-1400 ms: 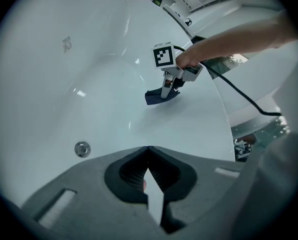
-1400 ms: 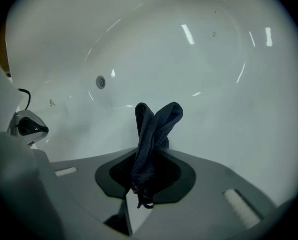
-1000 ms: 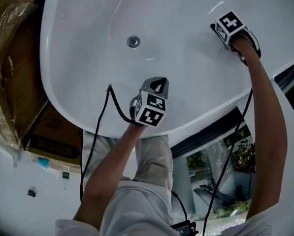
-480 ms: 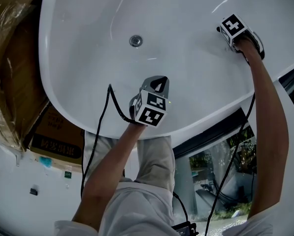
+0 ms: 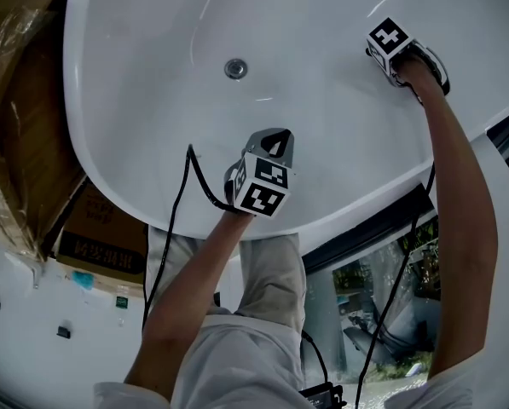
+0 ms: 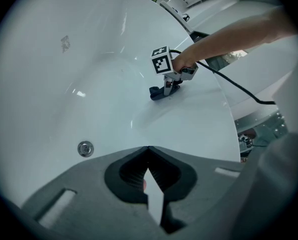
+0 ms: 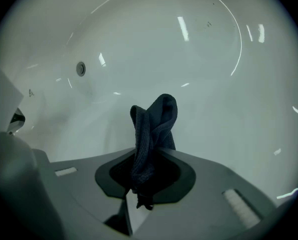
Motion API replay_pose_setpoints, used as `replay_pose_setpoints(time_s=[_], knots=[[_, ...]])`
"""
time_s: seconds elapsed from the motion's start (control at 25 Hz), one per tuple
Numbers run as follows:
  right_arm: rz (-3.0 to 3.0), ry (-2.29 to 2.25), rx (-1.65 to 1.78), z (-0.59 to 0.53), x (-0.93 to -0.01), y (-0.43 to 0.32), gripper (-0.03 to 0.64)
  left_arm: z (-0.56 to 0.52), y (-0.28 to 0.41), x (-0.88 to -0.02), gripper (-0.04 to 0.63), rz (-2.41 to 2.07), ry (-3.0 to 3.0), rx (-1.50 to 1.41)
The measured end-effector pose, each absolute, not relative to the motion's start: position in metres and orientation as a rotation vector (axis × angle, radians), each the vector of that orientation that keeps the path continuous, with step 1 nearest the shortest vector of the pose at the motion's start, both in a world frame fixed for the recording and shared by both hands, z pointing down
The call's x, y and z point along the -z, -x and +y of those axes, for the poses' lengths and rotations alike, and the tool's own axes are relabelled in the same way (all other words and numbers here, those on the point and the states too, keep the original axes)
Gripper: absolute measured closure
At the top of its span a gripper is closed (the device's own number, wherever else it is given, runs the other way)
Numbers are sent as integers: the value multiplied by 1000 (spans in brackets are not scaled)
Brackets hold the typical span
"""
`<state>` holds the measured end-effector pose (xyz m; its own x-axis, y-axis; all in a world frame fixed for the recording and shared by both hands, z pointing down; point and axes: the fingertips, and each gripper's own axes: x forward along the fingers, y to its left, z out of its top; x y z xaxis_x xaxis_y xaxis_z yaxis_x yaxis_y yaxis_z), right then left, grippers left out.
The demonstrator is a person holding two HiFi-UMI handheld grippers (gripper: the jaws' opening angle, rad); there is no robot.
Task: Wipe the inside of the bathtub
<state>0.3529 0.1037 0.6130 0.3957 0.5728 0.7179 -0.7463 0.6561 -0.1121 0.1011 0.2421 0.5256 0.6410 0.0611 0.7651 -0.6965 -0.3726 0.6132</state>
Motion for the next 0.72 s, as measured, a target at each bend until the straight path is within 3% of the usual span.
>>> replay_pose_setpoints(time_s=[0.72], knots=[[-792, -161, -908, 161, -625, -304, 549, 247, -90, -527, 597, -519, -1782, -878]])
